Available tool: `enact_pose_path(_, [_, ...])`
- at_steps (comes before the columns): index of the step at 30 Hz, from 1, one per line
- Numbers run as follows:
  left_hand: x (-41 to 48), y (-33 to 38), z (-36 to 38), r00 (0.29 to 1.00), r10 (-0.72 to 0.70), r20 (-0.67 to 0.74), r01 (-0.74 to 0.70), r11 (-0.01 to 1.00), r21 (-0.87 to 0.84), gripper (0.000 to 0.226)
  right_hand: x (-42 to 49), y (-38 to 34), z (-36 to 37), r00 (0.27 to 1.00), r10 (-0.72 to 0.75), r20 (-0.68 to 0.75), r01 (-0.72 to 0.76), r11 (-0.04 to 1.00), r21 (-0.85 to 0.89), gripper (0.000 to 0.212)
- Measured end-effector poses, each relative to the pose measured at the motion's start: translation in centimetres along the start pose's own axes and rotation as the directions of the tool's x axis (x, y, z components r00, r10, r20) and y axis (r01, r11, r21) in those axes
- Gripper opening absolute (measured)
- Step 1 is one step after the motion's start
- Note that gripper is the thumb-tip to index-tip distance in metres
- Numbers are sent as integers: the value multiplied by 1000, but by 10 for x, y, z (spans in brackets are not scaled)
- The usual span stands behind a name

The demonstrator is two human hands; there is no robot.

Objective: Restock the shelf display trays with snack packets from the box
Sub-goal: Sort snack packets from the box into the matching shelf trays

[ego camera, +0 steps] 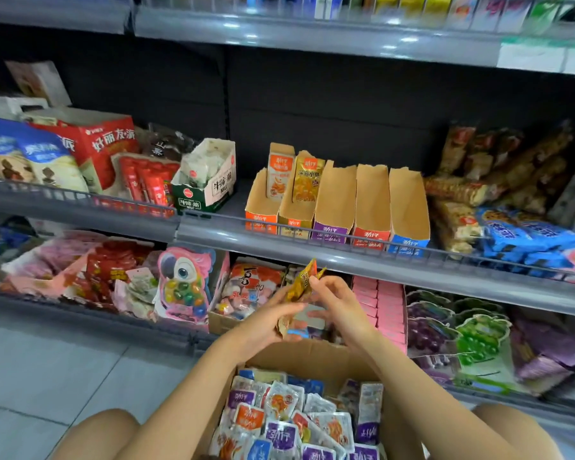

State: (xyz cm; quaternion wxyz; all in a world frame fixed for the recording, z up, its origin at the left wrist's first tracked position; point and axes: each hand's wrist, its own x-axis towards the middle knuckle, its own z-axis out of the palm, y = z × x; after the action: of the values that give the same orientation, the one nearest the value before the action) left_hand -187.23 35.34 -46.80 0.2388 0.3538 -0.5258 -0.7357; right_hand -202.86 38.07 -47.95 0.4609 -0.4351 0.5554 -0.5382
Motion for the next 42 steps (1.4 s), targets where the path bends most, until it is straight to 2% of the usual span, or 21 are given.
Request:
enact_pose_path(3, [-2, 7, -3, 995, -29, 92, 54, 958, -283, 39, 2, -12, -7, 993, -97, -60, 91, 991, -96, 39])
enact_pose_path(6, [-3, 14, -2, 987, -39, 154, 96, 918, -384, 40, 7, -24, -17, 999, -45, 17, 46, 997, -55, 48])
enact_pose_path(8, [-2, 19, 0, 981, -40, 190, 114, 913, -392, 43, 8, -35, -21, 998, -33, 52, 36, 998, -55, 40])
enact_pose_path(11, [4, 25, 0, 974, -55, 221, 124, 943, -309, 47, 12, -45, -24, 997, -76, 22, 77, 997, -13, 26])
enact_pose_path(13, [8, 30, 1, 988, -48, 150, 70, 986, -150, 45, 15, -51, -28, 993, -115, -38, 113, 993, -42, 23])
enact_pose_path(16, [13, 41, -1, 995, 102, -4, -99, 976, 194, 43, 21, -65, -34, 980, -179, -89, 169, 979, -114, 25])
enact_pose_path(19, [16, 53, -4, 975, 221, 8, -211, 921, 328, 28, 28, -79, -40, 978, -202, -51, 192, 970, -147, 21])
enact_pose_path(22, [17, 65, -8, 958, 287, 13, -279, 919, 280, 29, 36, -92, -42, 986, -164, 32, 167, 972, -164, 22])
enact_pose_path(26, [23, 78, -7, 942, 336, 12, -333, 930, 157, 23, 52, -106, -35, 993, -19, 117, 20, 1000, -7, 20])
enact_pose_path(29, [33, 83, -8, 943, 333, -26, -331, 942, 55, 24, 65, -113, -29, 997, -71, 8, 71, 997, -19, 25])
enact_pose_path(31, [40, 85, -9, 945, 325, -25, -323, 944, 73, 29, 73, -118, -27, 985, -146, -98, 140, 988, -65, 26])
enact_pose_path(34, [49, 91, -13, 941, 338, 0, -336, 937, 101, 39, 85, -122, -26, 981, -154, -117, 143, 985, -102, 23])
enact_pose_path(38, [67, 104, -23, 931, 365, 3, -363, 924, 119, 40, 102, -133, -30, 999, -8, 31, 12, 991, -132, 21])
enact_pose_path(42, [91, 120, -34, 934, 356, 4, -353, 923, 153, 39, 127, -152, -49, 972, 46, 232, -21, 994, -108, 38])
